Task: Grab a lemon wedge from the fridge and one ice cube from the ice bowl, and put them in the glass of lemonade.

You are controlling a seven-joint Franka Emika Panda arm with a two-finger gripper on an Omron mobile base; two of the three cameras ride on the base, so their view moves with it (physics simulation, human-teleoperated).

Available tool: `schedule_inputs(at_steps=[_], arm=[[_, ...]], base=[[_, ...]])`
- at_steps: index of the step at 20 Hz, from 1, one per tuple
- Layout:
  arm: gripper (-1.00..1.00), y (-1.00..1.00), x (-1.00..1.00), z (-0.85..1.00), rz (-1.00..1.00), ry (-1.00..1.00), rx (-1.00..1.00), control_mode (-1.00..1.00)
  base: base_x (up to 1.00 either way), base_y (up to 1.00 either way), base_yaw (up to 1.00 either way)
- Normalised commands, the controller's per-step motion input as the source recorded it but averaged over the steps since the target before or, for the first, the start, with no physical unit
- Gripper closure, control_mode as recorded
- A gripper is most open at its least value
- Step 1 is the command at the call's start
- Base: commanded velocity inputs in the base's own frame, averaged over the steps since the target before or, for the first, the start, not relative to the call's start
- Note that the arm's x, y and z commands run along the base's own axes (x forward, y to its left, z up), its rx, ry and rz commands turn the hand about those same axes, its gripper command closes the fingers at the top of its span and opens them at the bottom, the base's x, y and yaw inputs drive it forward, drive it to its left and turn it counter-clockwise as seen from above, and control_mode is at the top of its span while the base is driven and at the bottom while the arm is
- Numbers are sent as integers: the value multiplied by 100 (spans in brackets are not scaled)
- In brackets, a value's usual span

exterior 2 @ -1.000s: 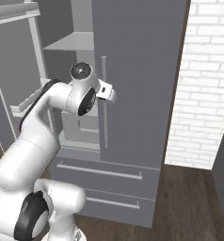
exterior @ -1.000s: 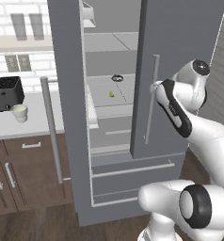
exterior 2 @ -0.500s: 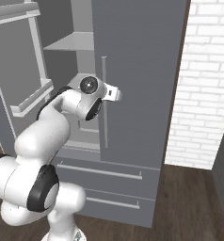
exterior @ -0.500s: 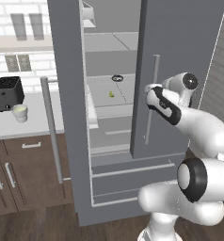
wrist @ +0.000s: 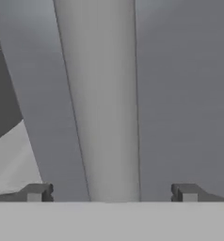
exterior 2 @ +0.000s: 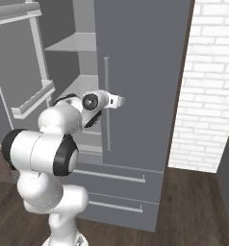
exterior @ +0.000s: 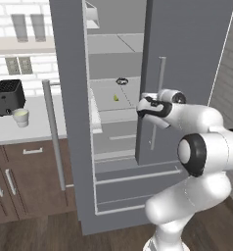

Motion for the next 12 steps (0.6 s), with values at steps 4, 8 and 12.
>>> schedule_inputs(at_steps=[4, 8, 12], arm=[[100, -15, 100, 0, 2, 21, 7, -100], [100, -44, 21, 27, 1, 24, 5, -100], [100, -62, -60, 64, 0, 32, 5, -100]], base=[[0, 0, 0], [0, 0, 0], [0, 0, 0]])
